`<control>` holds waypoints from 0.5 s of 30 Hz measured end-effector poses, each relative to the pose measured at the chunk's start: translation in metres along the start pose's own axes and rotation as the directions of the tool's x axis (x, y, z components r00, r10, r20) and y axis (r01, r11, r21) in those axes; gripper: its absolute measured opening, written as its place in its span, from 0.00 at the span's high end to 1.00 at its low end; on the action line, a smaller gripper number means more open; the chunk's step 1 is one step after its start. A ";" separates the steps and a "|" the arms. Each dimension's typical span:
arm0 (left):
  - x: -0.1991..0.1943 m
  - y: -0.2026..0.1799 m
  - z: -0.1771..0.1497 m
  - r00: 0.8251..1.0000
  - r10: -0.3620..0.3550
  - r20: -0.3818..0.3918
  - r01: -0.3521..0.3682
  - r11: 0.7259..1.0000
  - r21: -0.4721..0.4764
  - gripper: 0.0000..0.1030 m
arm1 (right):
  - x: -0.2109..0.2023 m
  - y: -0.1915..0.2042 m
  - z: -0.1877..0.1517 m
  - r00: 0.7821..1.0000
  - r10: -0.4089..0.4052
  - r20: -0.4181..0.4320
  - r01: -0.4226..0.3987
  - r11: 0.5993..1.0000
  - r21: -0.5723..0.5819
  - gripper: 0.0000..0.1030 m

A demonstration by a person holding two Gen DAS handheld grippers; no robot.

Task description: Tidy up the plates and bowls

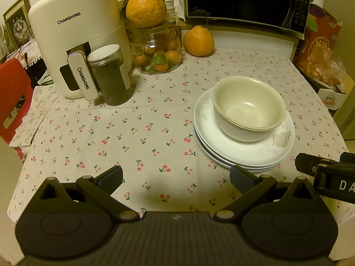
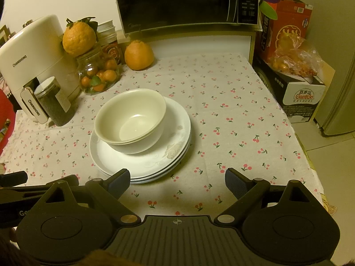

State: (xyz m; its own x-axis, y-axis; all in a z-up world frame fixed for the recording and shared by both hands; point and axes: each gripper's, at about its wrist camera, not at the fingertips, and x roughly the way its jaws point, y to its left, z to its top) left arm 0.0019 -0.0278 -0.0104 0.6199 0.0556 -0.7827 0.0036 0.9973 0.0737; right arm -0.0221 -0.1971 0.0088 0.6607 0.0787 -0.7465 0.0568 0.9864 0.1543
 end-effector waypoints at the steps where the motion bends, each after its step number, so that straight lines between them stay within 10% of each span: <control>1: 0.000 0.000 0.000 1.000 -0.001 0.001 0.001 1.000 0.000 0.00 | 0.000 0.000 0.000 1.000 0.001 -0.001 -0.001 1.000 0.001 0.08; 15: 0.000 -0.001 0.000 1.000 -0.010 -0.005 0.010 1.000 -0.003 0.00 | 0.002 -0.001 -0.002 1.000 0.002 -0.009 -0.002 1.000 -0.001 0.08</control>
State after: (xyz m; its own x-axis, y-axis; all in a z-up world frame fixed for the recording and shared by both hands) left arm 0.0015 -0.0284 -0.0106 0.6161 0.0463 -0.7863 0.0068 0.9979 0.0641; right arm -0.0219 -0.1972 0.0058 0.6544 0.0819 -0.7517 0.0545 0.9864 0.1550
